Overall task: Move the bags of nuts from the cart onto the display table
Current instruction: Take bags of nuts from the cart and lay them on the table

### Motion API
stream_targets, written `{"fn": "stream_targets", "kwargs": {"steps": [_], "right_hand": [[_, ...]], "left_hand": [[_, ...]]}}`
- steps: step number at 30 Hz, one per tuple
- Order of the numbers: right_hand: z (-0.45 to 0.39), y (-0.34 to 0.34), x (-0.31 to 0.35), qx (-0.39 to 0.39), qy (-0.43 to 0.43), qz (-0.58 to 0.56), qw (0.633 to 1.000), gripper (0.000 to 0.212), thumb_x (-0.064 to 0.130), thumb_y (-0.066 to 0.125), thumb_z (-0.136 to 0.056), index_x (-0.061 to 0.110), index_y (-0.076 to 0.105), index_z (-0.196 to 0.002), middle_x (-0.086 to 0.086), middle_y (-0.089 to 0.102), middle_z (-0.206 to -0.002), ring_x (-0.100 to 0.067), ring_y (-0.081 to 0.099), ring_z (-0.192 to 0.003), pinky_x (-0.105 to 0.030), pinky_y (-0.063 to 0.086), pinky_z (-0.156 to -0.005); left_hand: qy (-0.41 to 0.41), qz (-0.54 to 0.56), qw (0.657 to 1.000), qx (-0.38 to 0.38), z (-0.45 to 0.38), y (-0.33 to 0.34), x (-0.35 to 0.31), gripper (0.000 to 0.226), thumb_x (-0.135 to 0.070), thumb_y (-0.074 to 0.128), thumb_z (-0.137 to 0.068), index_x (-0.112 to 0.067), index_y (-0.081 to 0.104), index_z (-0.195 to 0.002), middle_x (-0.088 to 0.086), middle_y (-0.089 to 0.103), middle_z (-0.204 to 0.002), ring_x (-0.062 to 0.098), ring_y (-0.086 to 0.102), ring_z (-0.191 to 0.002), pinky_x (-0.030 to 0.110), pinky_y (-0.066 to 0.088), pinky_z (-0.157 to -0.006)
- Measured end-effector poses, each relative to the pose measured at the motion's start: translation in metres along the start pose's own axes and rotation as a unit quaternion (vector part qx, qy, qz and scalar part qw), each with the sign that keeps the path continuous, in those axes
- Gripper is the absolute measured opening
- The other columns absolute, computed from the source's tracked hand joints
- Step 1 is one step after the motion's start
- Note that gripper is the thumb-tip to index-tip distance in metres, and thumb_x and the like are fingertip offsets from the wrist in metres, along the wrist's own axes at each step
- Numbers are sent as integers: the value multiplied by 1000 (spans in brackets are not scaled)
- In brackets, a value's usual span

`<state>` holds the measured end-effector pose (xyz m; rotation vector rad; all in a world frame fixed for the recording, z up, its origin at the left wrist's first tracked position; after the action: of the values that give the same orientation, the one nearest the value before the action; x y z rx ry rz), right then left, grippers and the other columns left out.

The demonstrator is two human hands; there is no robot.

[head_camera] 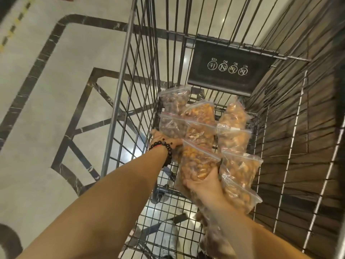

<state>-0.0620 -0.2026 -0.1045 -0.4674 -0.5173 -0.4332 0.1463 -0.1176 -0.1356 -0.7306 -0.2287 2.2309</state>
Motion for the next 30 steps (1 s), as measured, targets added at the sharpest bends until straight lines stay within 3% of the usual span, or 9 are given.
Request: {"fn": "stream_targets", "kwargs": {"steps": [3, 7, 10, 15, 18, 20, 22, 26, 30], "right_hand": [[0, -8, -1, -14, 12, -53, 998, 79, 18, 93, -64, 31, 42, -124, 8, 66, -107, -13, 64, -97, -22, 45, -68], [5, -20, -2, 21, 27, -93, 995, 55, 17, 88, -73, 18, 59, -119, 5, 74, -99, -11, 68, -88, -23, 43, -64], [17, -42, 3, 18, 7, -98, 995, 49, 12, 84, -76, 21, 56, -115, 10, 69, -96, -4, 61, -82, -21, 39, -62], [51, -87, 31, 10, -32, -100, 994, 56, -3, 83, -72, 9, 61, -122, -5, 76, -102, -20, 72, -91, -36, 55, -82], [85, -119, 62, 12, -79, -107, 991, 46, 1, 82, -77, 11, 61, -116, -2, 74, -96, -16, 70, -85, -21, 52, -65], [118, -145, 82, 9, -113, -107, 988, 40, 8, 85, -75, 16, 66, -109, -5, 76, -97, -25, 73, -92, -31, 58, -71], [155, -166, 104, 7, -155, -97, 983, 35, 15, 86, -75, 22, 68, -104, 2, 78, -98, -18, 74, -96, -38, 59, -83], [230, -219, 135, -32, -201, -148, 968, 46, 10, 82, -80, 23, 58, -117, 8, 72, -106, -9, 69, -98, -24, 52, -76], [297, -269, 144, -76, -251, -187, 947, 47, 7, 82, -78, 23, 60, -115, 15, 77, -95, -5, 73, -90, -21, 56, -72]], "left_hand": [[10, -14, 1000, 22, 4, 9, 3, 101, -49, 91, -32, -15, 58, -121, 10, 69, -112, 31, 70, -93, 49, 61, -78], [42, -27, 998, -25, 28, 4, -3, 60, -39, 87, -58, -23, 58, -109, 4, 65, -110, 24, 62, -93, 30, 53, -83], [98, -92, 988, -71, 46, -6, -6, 68, -52, 80, -63, -23, 54, -119, 3, 58, -122, 23, 56, -104, 30, 49, -90], [100, -18, 994, -30, 100, -27, -12, 62, -18, 78, -81, -13, 43, -132, 5, 57, -118, 22, 56, -102, 19, 45, -74], [138, 11, 990, -20, 150, -44, -26, 68, -23, 86, -70, -18, 48, -127, -3, 62, -111, 21, 62, -103, 23, 47, -67], [155, 43, 987, 5, 191, -54, -37, 65, -25, 90, -63, -23, 54, -117, -6, 65, -107, 19, 64, -100, 32, 52, -77], [186, 67, 980, 16, 236, -68, -51, 64, -36, 92, -55, -29, 56, -108, -9, 66, -103, 15, 65, -97, 38, 52, -88], [255, 65, 964, 43, 313, -74, -78, 124, -75, 85, -26, -29, 47, -135, -4, 62, -133, 21, 61, -117, 52, 49, -99], [319, 69, 942, 81, 408, -71, -108, 101, -69, 87, -30, -32, 58, -120, -6, 70, -116, 22, 67, -107, 51, 52, -95]]}}
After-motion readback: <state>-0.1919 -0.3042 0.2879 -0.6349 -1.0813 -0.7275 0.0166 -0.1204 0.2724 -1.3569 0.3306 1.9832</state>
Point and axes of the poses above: each hand's wrist, its own z-axis away from the middle knuckle, its own y-axis out of the palm, x = y × z, the point moved 8 cm from there along -z, towards the middle knuckle
